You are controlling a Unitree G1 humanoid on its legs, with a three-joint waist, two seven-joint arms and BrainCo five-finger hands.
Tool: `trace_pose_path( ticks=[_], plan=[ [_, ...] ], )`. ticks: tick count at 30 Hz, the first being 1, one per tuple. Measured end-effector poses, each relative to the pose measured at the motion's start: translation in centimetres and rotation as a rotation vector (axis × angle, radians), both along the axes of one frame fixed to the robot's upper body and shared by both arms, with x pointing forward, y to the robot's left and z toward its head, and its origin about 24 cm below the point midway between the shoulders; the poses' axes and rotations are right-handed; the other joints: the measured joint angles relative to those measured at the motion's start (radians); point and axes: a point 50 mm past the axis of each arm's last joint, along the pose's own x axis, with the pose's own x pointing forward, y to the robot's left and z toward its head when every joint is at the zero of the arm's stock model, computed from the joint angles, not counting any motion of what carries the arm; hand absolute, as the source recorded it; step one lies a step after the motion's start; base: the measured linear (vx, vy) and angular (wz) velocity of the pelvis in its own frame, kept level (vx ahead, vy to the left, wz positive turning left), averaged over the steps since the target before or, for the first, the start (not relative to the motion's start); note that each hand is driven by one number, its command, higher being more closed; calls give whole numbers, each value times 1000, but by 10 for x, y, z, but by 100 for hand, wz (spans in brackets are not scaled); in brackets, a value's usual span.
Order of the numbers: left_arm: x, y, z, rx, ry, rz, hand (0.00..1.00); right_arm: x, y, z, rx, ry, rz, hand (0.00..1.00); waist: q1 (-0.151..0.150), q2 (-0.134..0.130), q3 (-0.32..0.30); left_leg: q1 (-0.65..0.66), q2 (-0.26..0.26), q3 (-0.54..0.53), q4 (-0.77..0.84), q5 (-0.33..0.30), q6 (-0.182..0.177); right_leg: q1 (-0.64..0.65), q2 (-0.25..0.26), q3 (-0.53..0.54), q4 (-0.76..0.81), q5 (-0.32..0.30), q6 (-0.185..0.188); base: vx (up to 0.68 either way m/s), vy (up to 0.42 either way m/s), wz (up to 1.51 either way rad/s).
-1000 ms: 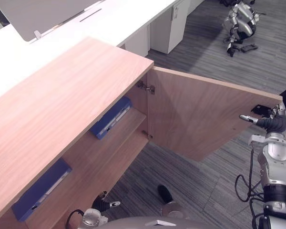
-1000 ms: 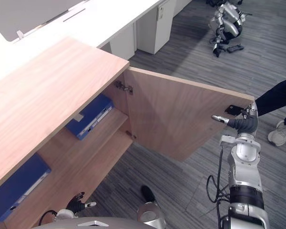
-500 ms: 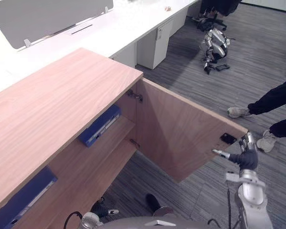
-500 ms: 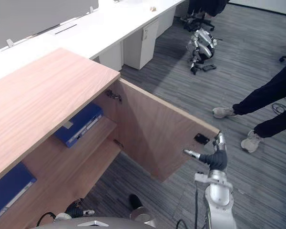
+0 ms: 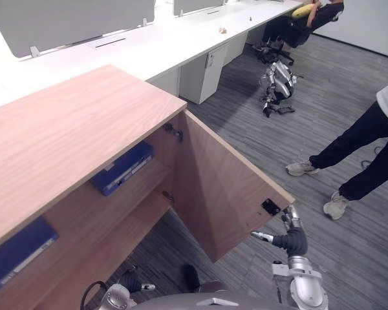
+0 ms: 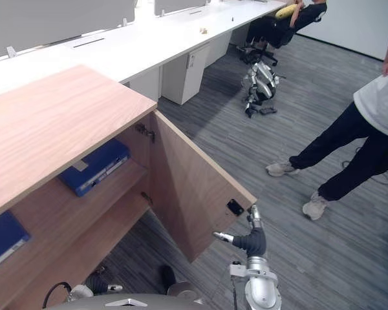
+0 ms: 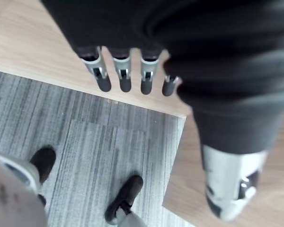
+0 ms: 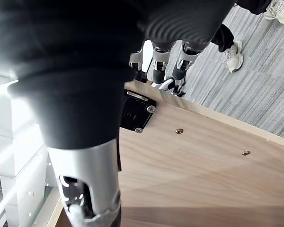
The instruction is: Walk over to the cabinet, pick up the folder, carry it to the office cabinet, place the folder inside the office cabinet, then close the office cabinet door
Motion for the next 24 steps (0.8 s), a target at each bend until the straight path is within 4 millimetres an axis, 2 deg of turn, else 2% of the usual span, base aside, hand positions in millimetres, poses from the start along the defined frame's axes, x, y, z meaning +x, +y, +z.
trace_pose_path(
  ticks=[1, 2, 3, 4, 5, 6, 7, 8, 9, 10, 11, 12, 13, 14, 15, 16, 17, 18, 19, 20, 21, 22, 24],
  plan=[
    [5, 1, 1, 13, -14, -6, 0, -3, 5, -4, 16, 21, 6, 0, 5, -11, 3, -18, 21, -40, -10, 21, -5, -13, 19, 5, 99, 35, -80, -6, -95, 42],
    [7, 6, 3, 25, -19, -7, 0, -8, 6, -5, 23, 33, 0, 0, 5, -38, -1, -17, 4, -57, -24, 36, -10, 18, -9, 4, 115, -13, -41, 32, -50, 58],
    [11, 7, 4, 32, -32, -6, 0, -11, 7, -7, 25, 41, -4, 0, 28, -53, 3, -17, -2, -80, -58, 72, -9, 37, -6, -18, 75, -33, -52, -33, -64, 38],
    [12, 7, 5, 31, -36, -6, 0, -11, 8, -7, 24, 46, -1, 0, 39, -52, 2, -17, 3, -90, -80, 90, -11, 35, 0, -31, 65, -38, -46, -118, -89, 24],
    [13, 8, 5, 33, -39, -4, 0, -11, 10, -8, 28, 50, 5, 0, 53, -56, 3, -20, 12, -108, -115, 134, -13, 31, 8, -58, 50, -42, -39, -164, -113, 29],
    [12, 8, 5, 33, -39, -3, 0, -11, 12, -9, 34, 57, 12, 0, 57, -50, 4, -35, 35, -150, -140, 149, -1, 24, 27, -62, 57, -59, -32, -125, -76, 42],
    [13, 9, 5, 36, -40, -3, 0, -11, 15, -9, 42, 59, 18, 0, 55, -56, 6, -47, 31, -163, -142, 154, -7, 5, 35, -57, 102, -71, -55, -104, -56, 64],
    [13, 16, 6, 55, -40, 7, 0, -12, 21, -9, 58, 57, 31, 0, 59, -78, 12, -55, 19, -189, -142, 157, -5, 8, 30, -71, 100, -92, -66, -133, -54, 58],
    [9, 12, 4, 45, -28, 14, 0, -12, 25, -10, 58, 64, 57, 0, 74, -58, 11, -79, 53, -226, -142, 135, 30, 17, 48, -100, 91, -103, -52, -133, -81, 44],
    [9, 13, 5, 49, -32, 17, 0, -10, 28, -10, 57, 59, 74, 0, 84, -41, 15, -95, 68, -236, -142, 147, 28, -23, 67, -89, 203, -110, -105, -149, -71, 65],
    [17, 19, 8, 71, -58, 24, 0, -12, 39, -8, 71, 47, 105, 0, 68, -82, 11, -126, 18, -259, -135, 140, 16, -26, 22, -32, 308, -173, -131, -54, -54, 87],
    [28, 21, 13, 77, -100, 35, 0, -2, 50, -6, 78, 23, 168, 0, 82, -137, 43, -174, 0, -221, -2, 131, 9, 16, -52, -90, 245, -178, -104, -77, -36, 100],
    [33, 20, 16, 65, -127, 43, 0, 5, 56, -3, 81, -1, 200, 0, 85, -135, 57, -226, 3, -211, 116, 111, 2, 24, -65, -124, 222, -184, -100, -142, -3, 45],
    [40, 10, 18, 39, -157, 33, 0, 13, 69, 4, 87, -34, 292, 0, 116, -82, 61, -297, 17, -200, 235, 117, 2, 35, -29, -146, 180, -175, -73, -208, 29, 14],
    [42, -2, 19, 8, -171, 37, 0, 20, 80, 7, 71, -56, 390, 0, 141, -12, 61, -332, 52, -237, 220, 96, 22, 10, 36, -117, 216, -178, -77, -224, 104, 11],
    [44, 1, 20, 16, -183, 35, 0, 25, 92, 10, 77, -73, 453, 0, 145, -35, 64, -336, 29, -231, 200, 84, 16, -10, 28, -83, 250, -186, -93, -134, 91, 80],
    [47, 7, 22, 29, -188, 36, 0, 30, 112, 15, 93, -103, 568, 0, 140, -95, 53, -310, -38, -232, 121, 93, 27, -13, -25, -94, 207, -160, -133, -105, 89, 122],
    [48, 5, 23, 15, -198, 48, 0, 34, 128, 17, 93, -122, 662, 0, 144, -134, 48, -350, -56, -209, 305, 63, 46, -19, -74, -134, 184, -144, -154, -96, 42, 127],
    [48, 4, 23, 9, -208, 61, 0, 39, 136, 20, 83, -141, 715, 0, 165, -106, 59, -339, -53, -214, 419, 11, 30, -14, -76, -143, 164, -138, -152, -98, 69, 67],
    [45, 0, 21, 0, -194, 57, 0, 42, 143, 26, 76, -172, 754, 0, 184, -72, 51, -265, -35, -222, 381, -54, 6, 9, -53, -146, 127, -122, -143, -79, 105, 33],
    [41, -2, 19, -3, -179, 54, 0, 46, 150, 26, 78, -181, 775, 0, 188, -50, 61, -215, -43, -236, 287, -94, 9, 23, -43, -143, 100, -94, -127, -79, 127, 28],
    [36, 5, 18, 13, -170, 72, 0, 52, 161, 26, 93, -183, 803, 0, 194, -51, 60, -188, -62, -214, 197, -49, -4, 22, -61, -124, 91, -81, -127, -51, 132, 32],
    [35, 7, 18, 19, -169, 73, 0, 58, 164, 27, 73, -190, 829, 0, 198, -53, 59, -168, -94, -211, 119, -2, 11, 27, -75, -120, 91, -62, -118, -19, 128, 19]
  ],
)
